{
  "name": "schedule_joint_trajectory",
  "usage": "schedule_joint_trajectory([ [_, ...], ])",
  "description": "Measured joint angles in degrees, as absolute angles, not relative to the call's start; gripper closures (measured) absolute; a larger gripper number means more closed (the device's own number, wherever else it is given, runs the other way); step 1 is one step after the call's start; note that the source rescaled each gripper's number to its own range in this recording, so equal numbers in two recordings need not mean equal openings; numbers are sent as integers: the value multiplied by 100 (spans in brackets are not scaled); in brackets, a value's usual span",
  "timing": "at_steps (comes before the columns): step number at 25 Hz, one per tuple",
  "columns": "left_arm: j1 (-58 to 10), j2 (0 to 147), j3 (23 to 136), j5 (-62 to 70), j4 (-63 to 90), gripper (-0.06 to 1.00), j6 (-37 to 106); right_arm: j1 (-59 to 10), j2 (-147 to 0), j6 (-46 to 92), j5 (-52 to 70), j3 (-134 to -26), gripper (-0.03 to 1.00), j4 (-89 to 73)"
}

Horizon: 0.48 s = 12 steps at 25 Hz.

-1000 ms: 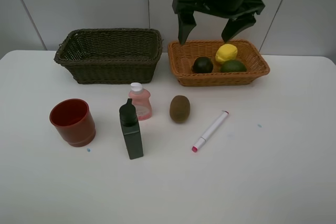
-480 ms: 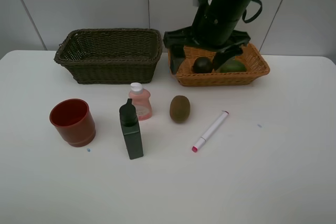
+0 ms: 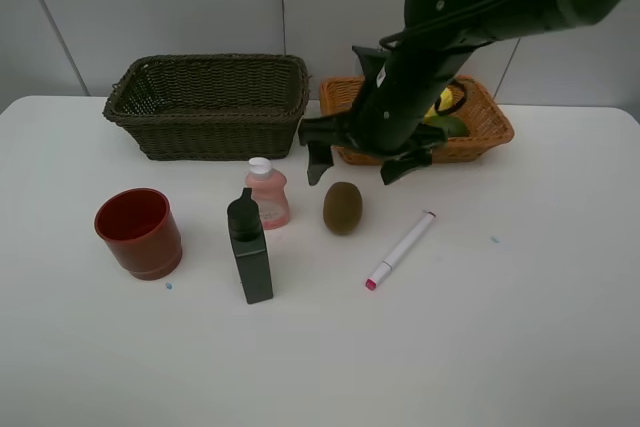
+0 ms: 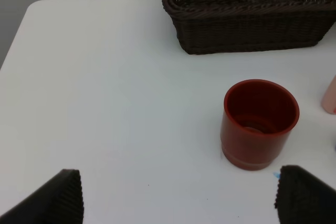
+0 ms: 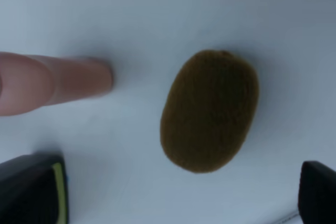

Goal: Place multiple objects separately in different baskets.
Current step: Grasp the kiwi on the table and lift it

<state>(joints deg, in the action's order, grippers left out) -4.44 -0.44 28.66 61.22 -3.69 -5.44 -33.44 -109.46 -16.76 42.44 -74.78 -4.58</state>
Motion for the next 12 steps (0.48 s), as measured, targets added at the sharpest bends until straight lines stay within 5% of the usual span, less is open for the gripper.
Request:
schedule_joint_trajectory([
  [12, -444, -44, 2866, 6122, -369, 0, -544, -3344, -11601, -1676, 3821, -7478, -3, -462],
])
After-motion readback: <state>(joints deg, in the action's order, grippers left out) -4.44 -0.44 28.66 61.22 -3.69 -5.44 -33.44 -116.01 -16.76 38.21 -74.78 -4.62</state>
